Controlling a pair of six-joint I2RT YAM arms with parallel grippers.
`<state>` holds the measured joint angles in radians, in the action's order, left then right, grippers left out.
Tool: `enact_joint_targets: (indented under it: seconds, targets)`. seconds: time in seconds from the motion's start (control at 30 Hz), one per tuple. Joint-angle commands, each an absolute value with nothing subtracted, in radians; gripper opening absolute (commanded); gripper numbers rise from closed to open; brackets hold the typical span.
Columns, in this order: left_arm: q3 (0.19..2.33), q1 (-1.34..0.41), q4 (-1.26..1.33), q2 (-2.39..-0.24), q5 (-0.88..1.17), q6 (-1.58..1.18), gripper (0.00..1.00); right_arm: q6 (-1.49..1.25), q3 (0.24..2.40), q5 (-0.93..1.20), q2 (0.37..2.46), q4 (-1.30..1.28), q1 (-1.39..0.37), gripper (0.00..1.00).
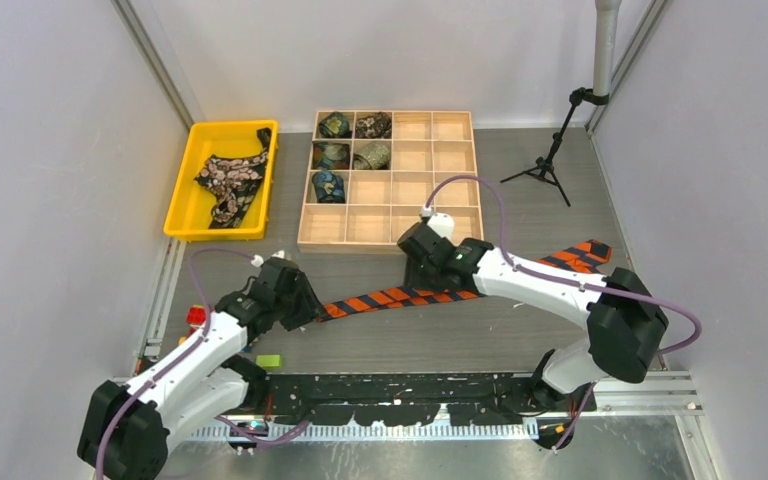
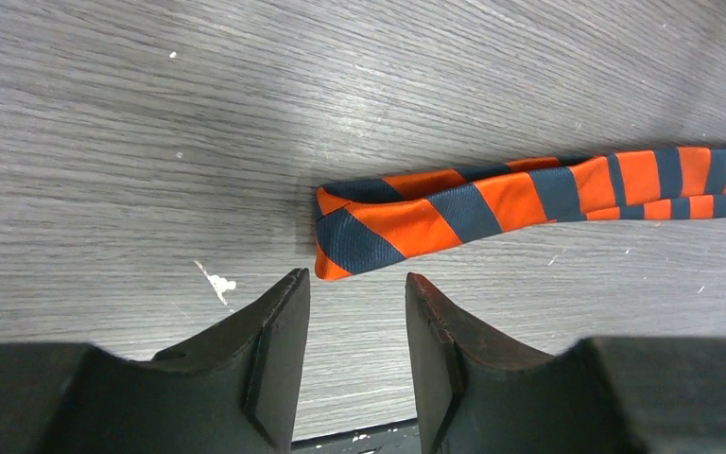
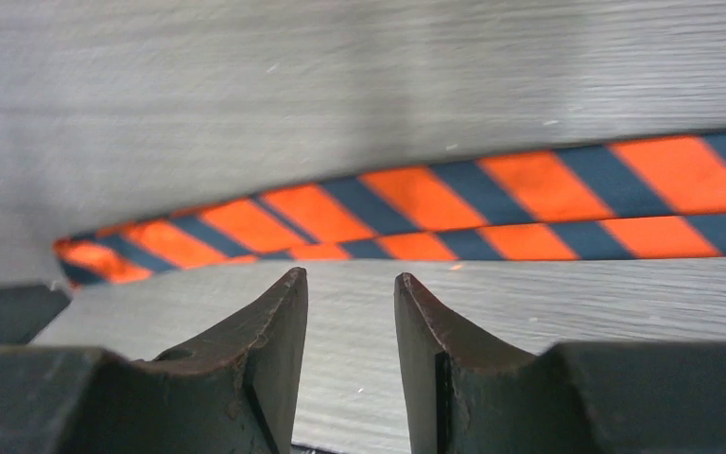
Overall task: Roll the ties
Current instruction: Flatten out the tie at the center of the board.
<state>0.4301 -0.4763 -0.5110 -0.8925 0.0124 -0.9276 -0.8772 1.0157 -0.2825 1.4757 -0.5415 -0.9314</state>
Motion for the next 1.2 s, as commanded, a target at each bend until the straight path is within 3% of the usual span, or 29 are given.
enact_joint_targets:
  seconds: [0.0,0.2,0.43,0.7,1.17]
  targets:
    - [0.487,-0.472,-0.554,-0.848,0.038,-0.876,0.42,-0.906,1.011,-0.339,1.432,-0.612,-0.823,0.43]
    - [0.608,-0.478,-0.542,-0.879,0.115,-0.739,0.43,-0.932,1.019,-0.393,1.415,-0.704,-0.734,0.37]
    - [0.829,-0.577,-0.461,-1.218,0.232,-0.64,0.42,-1.06,0.825,-0.452,1.245,-0.748,-0.699,0.28]
    - [1.164,-0.696,-0.449,-1.635,0.29,-0.603,0.38,-1.128,0.614,-0.376,1.064,-0.676,-0.698,0.23]
    - [1.592,-0.785,-0.568,-2.081,0.226,-0.6,0.33,-1.138,0.653,-0.303,1.301,-0.581,-0.698,0.24]
